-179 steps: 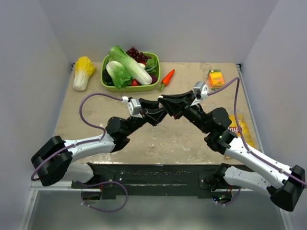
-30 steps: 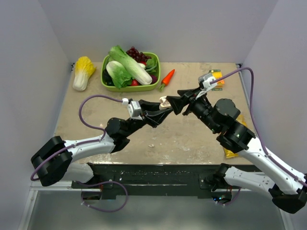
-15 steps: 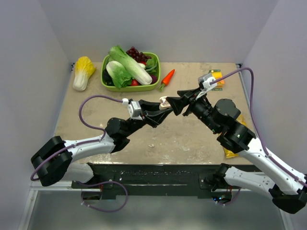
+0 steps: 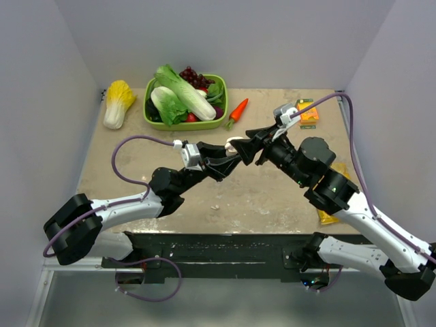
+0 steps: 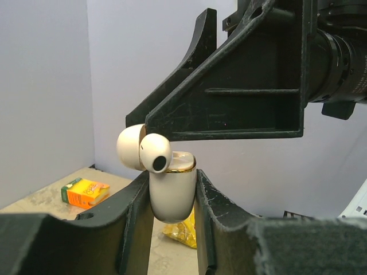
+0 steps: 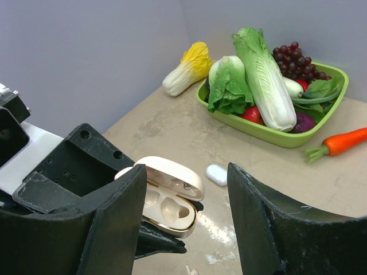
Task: Insert the wireless bluetooth earbuds into the charging case
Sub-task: Place the earbud in the charging case.
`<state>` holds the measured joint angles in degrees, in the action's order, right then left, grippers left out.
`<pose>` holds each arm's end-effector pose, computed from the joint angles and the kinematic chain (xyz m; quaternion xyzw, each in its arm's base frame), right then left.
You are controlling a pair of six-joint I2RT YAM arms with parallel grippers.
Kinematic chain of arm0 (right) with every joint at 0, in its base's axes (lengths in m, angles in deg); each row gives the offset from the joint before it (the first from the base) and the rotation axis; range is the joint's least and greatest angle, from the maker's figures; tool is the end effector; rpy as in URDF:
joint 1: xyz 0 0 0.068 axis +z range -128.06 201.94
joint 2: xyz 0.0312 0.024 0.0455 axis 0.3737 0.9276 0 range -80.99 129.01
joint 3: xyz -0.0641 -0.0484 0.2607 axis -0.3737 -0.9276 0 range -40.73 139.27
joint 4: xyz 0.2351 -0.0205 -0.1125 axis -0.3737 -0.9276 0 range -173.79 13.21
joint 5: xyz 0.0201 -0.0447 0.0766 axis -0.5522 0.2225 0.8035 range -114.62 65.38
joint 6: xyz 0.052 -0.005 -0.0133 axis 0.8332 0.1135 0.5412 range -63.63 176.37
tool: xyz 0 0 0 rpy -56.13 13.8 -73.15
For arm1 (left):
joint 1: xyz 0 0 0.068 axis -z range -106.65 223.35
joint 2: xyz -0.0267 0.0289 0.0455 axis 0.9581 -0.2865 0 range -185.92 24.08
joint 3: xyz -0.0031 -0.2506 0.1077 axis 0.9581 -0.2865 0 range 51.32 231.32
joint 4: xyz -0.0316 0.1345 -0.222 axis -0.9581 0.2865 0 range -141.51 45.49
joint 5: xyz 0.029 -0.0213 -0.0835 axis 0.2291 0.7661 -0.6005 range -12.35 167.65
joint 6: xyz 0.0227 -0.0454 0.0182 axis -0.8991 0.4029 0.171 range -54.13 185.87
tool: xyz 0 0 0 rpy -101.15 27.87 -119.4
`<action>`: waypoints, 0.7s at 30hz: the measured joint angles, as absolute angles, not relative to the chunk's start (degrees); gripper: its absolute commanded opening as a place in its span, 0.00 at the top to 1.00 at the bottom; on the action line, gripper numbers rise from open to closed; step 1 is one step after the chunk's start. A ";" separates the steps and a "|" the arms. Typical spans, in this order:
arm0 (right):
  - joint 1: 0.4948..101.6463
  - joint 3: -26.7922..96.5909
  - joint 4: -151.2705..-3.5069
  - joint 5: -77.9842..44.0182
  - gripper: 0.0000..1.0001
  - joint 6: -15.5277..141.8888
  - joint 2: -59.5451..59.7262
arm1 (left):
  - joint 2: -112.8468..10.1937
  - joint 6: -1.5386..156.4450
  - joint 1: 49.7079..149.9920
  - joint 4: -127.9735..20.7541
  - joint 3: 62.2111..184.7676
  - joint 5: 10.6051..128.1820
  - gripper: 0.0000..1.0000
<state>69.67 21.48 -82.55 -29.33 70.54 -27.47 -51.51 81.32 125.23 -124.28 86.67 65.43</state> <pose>0.1404 0.1500 0.4277 -0.1701 0.6675 0.3483 0.6358 0.1619 -0.2186 0.3151 0.2381 0.4248 -0.5259 0.6973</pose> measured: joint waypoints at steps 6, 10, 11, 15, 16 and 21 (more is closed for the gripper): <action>69.67 21.48 -82.62 -29.95 0.38 70.74 -28.33 | -51.12 81.29 125.23 -124.28 86.28 65.43 1.00; 69.67 21.48 -82.20 -30.06 0.36 70.87 -30.18 | -50.75 81.25 125.23 -124.28 85.89 65.69 1.00; 69.67 21.48 -82.09 -29.88 0.36 70.89 -30.51 | -50.59 81.23 125.23 -124.28 85.78 65.86 1.00; 69.67 23.43 -83.01 -29.33 0.30 71.09 -28.98 | -50.27 80.73 125.23 -124.28 85.47 66.80 1.00; 69.67 23.91 -83.14 -29.36 0.30 71.31 -28.28 | -50.24 80.35 125.23 -124.28 85.49 67.17 1.00; 70.65 25.11 -85.44 -30.82 0.29 72.20 -25.35 | -50.24 78.54 125.23 -124.28 85.49 69.49 1.00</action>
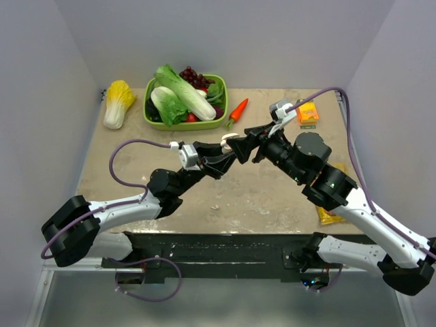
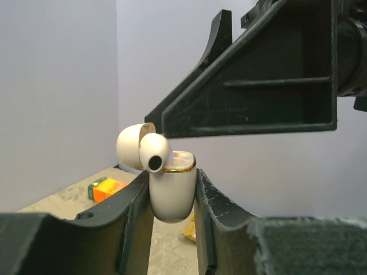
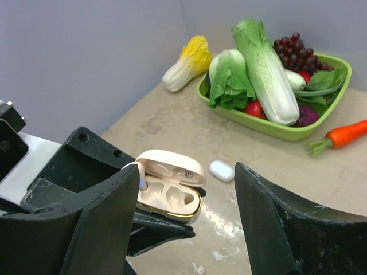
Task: Insert the wireless bluetooth earbuds into the charging case
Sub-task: Place the earbud in the charging case.
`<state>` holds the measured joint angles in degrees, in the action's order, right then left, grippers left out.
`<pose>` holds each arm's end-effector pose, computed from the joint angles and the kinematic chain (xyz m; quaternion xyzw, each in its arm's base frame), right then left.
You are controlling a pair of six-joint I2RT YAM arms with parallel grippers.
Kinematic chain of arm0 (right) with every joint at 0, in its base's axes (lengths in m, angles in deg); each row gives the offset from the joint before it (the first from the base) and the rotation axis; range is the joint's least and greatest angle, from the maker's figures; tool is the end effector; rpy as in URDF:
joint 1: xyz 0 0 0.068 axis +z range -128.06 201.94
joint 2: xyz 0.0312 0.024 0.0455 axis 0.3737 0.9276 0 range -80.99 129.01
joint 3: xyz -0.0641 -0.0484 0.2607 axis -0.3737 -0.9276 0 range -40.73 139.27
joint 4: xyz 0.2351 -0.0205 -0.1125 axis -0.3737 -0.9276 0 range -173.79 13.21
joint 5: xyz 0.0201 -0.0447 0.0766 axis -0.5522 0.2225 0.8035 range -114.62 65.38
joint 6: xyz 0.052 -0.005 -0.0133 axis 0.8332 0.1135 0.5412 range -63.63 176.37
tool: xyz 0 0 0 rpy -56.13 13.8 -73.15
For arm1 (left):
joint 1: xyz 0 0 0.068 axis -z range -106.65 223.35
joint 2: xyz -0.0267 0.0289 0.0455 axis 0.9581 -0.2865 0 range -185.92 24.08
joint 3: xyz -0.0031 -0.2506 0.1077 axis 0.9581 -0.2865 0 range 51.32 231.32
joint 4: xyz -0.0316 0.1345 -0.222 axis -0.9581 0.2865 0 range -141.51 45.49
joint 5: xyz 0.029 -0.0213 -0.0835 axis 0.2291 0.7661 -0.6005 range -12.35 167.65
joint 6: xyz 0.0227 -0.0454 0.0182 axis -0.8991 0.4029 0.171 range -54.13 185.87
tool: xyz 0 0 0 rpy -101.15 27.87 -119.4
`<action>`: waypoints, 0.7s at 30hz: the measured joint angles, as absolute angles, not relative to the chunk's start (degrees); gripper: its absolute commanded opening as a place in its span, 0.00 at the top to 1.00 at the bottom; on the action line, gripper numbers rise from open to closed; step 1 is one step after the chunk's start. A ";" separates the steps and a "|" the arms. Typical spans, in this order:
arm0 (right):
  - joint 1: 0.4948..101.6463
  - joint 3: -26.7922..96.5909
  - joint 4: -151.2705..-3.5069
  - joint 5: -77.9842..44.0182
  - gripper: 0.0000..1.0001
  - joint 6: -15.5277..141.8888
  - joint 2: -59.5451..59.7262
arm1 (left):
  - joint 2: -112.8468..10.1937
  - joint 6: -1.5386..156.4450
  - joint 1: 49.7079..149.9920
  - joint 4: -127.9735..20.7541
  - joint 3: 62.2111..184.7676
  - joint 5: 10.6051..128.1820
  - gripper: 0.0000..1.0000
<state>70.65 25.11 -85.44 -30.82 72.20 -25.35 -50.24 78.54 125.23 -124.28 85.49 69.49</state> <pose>0.1420 0.1558 0.4368 -0.1599 0.6789 0.3502 0.6252 0.1607 -0.2129 0.3144 0.2195 0.4301 -0.4961 0.7216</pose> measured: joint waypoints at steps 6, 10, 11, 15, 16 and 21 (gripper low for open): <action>72.84 27.08 -86.99 -34.51 0.27 73.45 -22.88 | -50.24 75.57 125.25 -124.19 85.91 72.46 1.00; 73.34 27.10 -87.19 -36.13 0.27 74.06 -22.86 | -50.27 73.73 125.49 -124.28 86.52 73.84 1.00; 73.38 27.12 -87.19 -36.35 0.27 74.21 -22.84 | -50.27 73.47 125.56 -124.26 86.56 74.04 1.00; 73.56 27.67 -87.16 -37.27 0.26 74.58 -22.16 | -50.35 72.16 125.62 -124.23 86.59 75.15 1.00; 73.60 27.71 -87.12 -37.38 0.26 74.71 -22.01 | -50.40 72.00 125.62 -124.26 86.59 75.37 1.00; 73.69 28.02 -87.03 -37.60 0.26 75.37 -21.33 | -50.88 70.67 125.82 -124.23 86.61 76.20 1.00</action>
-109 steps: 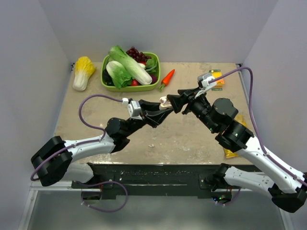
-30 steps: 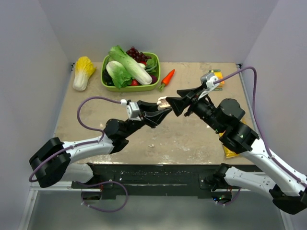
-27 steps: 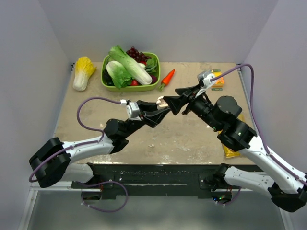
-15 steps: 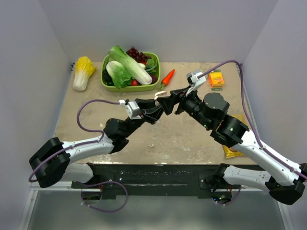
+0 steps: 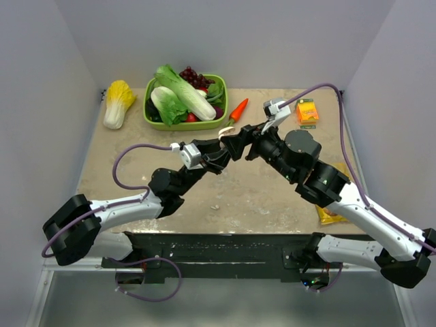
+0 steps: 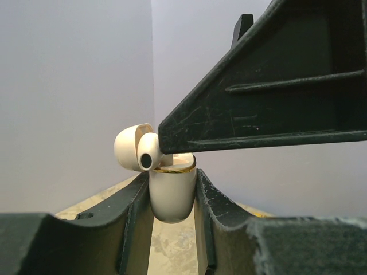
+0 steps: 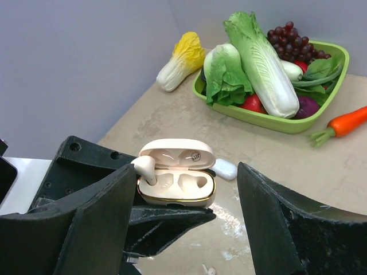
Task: Insert the wireless bluetooth earbuds into the charging case
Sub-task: Place the earbud in the charging case.
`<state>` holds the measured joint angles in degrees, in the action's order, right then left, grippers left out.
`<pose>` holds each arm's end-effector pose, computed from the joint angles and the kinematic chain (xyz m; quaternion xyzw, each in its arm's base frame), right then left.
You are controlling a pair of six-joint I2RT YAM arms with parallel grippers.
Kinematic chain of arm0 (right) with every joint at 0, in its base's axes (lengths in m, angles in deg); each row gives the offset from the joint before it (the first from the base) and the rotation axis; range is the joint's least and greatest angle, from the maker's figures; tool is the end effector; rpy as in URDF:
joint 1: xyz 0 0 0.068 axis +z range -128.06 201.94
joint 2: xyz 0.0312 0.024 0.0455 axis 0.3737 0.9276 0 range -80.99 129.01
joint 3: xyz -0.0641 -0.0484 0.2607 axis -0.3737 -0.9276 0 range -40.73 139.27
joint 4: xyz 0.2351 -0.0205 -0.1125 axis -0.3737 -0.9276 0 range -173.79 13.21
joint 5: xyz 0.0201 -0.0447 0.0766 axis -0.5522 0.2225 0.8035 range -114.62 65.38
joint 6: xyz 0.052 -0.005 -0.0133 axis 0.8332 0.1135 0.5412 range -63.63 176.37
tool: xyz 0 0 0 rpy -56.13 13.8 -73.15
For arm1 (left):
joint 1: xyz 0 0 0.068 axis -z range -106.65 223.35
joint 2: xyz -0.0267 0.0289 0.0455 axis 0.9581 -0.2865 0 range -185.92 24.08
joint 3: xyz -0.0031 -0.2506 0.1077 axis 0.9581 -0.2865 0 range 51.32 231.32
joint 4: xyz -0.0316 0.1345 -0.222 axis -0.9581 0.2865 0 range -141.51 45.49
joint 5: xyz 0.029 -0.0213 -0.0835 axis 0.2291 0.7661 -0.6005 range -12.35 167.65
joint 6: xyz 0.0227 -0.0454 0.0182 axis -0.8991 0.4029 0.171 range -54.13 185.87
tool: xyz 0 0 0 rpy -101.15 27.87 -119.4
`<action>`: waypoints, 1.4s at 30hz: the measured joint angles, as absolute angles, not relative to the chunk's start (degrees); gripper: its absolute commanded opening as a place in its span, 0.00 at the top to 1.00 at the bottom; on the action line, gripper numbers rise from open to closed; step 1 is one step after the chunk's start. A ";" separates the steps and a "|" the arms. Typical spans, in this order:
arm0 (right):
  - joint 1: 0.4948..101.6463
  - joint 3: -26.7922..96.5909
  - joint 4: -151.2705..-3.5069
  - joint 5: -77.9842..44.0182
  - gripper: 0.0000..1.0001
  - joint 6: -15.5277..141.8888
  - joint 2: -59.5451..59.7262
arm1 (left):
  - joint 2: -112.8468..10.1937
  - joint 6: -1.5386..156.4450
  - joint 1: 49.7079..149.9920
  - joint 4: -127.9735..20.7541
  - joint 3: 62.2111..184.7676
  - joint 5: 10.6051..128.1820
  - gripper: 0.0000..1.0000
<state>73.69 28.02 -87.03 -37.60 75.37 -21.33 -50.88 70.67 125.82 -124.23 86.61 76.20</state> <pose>0.1473 0.1738 0.4371 -0.1241 0.7031 0.3368 0.6138 0.1640 -0.2149 0.3179 0.2028 0.4315 -0.4265 0.7686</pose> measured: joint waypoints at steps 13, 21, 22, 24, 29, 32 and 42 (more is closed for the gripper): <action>74.17 30.01 -86.71 -39.28 0.25 76.29 -17.70 | -51.69 69.23 126.23 -123.78 86.83 76.97 1.00; 74.35 30.20 -87.78 -41.03 0.25 76.46 -17.29 | -51.80 69.05 126.30 -122.95 86.85 77.08 1.00; 74.35 30.20 -87.95 -41.12 0.25 76.46 -17.31 | -51.80 69.03 126.30 -122.86 86.85 77.05 1.00; 74.41 30.18 -88.08 -41.27 0.25 76.44 -17.38 | -51.80 69.03 126.32 -122.73 86.85 77.05 1.00; 74.45 30.18 -88.87 -41.27 0.25 76.40 -18.05 | -51.80 69.01 126.45 -122.70 86.85 76.94 1.00; 74.45 30.16 -89.44 -41.27 0.25 76.31 -18.60 | -51.80 69.01 126.69 -122.70 86.85 76.88 1.00; 74.72 29.90 -90.46 -41.25 0.25 75.96 -20.63 | -51.56 68.99 126.74 -122.64 86.85 77.99 1.00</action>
